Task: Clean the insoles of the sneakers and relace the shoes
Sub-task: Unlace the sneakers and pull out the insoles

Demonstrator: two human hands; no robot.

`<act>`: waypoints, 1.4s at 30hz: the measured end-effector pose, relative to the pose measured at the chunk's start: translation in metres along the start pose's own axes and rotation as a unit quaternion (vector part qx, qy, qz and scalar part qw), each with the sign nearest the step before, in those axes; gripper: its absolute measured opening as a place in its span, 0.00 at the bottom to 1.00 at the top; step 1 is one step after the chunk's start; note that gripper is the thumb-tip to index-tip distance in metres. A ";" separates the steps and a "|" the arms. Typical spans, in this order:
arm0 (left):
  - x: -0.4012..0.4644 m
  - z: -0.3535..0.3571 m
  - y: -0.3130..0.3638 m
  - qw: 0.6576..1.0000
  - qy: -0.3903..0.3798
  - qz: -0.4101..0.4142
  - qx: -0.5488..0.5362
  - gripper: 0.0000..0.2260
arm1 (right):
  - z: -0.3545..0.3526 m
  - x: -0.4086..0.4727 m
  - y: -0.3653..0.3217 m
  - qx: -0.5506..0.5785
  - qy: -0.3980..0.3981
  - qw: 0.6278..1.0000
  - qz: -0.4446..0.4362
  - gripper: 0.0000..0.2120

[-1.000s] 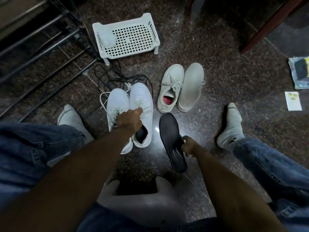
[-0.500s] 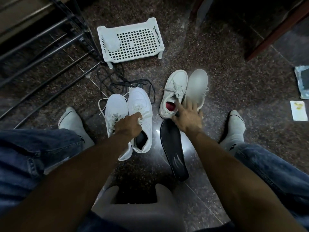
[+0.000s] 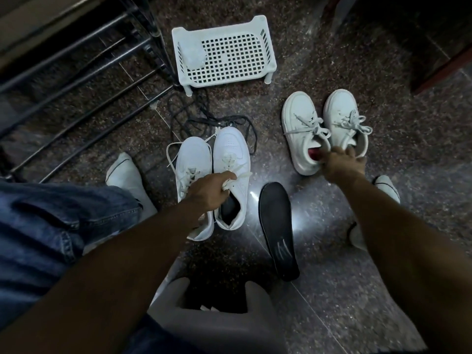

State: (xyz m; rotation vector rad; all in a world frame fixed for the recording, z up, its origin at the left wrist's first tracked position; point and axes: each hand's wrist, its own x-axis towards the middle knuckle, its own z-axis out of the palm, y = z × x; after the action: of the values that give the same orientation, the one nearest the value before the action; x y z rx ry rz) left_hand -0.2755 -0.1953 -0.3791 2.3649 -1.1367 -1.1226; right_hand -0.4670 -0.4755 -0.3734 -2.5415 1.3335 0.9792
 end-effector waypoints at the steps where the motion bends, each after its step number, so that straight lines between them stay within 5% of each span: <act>1: 0.001 0.001 -0.002 1.000 0.003 0.005 -0.013 0.19 | -0.002 0.001 0.005 0.000 -0.001 1.000 0.012 0.27; 4: 0.003 0.006 -0.006 0.998 0.026 0.009 -0.063 0.18 | -0.007 -0.015 0.002 0.006 0.062 0.998 0.030 0.24; 7: -0.001 0.011 -0.008 0.992 0.055 -0.003 -0.111 0.17 | 0.000 -0.054 -0.035 0.060 0.136 0.985 -0.089 0.18; 11: -0.003 0.010 -0.009 0.984 0.076 -0.024 -0.161 0.08 | 0.014 -0.110 -0.110 0.159 0.018 0.964 -0.213 0.18; 19: -0.001 -0.007 0.000 0.998 0.036 -0.051 -0.027 0.05 | 0.025 -0.126 -0.165 0.186 -0.015 0.976 -0.116 0.13; 26: 0.020 -0.073 0.008 0.969 -0.100 0.085 0.208 0.06 | 0.024 -0.124 -0.164 0.159 -0.022 0.980 -0.115 0.13; 28: 0.030 -0.093 0.010 0.976 -0.026 0.088 0.199 0.06 | 0.023 -0.125 -0.162 0.154 -0.023 0.981 -0.114 0.13; 30: 0.042 -0.111 0.006 0.993 0.102 0.028 0.057 0.05 | 0.022 -0.125 -0.161 0.152 -0.026 0.981 -0.115 0.13; 33: 0.057 -0.124 0.002 0.936 0.309 -0.070 -0.152 0.11 | 0.022 -0.126 -0.160 0.152 -0.034 0.981 -0.117 0.12; 35: 0.057 -0.119 0.001 0.911 0.348 -0.072 -0.209 0.10 | 0.023 -0.124 -0.160 0.159 -0.038 0.980 -0.113 0.12; 38: 0.049 -0.088 -0.004 0.958 0.227 -0.014 -0.177 0.14 | 0.024 -0.122 -0.159 0.169 -0.049 0.978 -0.108 0.13; 40: 0.035 -0.062 -0.005 0.977 0.154 -0.051 -0.138 0.20 | 0.024 -0.120 -0.158 0.184 -0.061 0.976 -0.101 0.13; 42: 0.015 -0.037 0.002 0.988 0.079 -0.082 -0.100 0.15 | 0.025 -0.119 -0.156 0.205 -0.075 0.971 -0.093 0.13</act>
State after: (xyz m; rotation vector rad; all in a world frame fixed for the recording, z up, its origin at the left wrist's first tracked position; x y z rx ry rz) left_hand -0.2433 -0.2101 -0.3616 2.3721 -0.7521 -1.0259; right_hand -0.4074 -0.2877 -0.3534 -2.1859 1.0965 0.7506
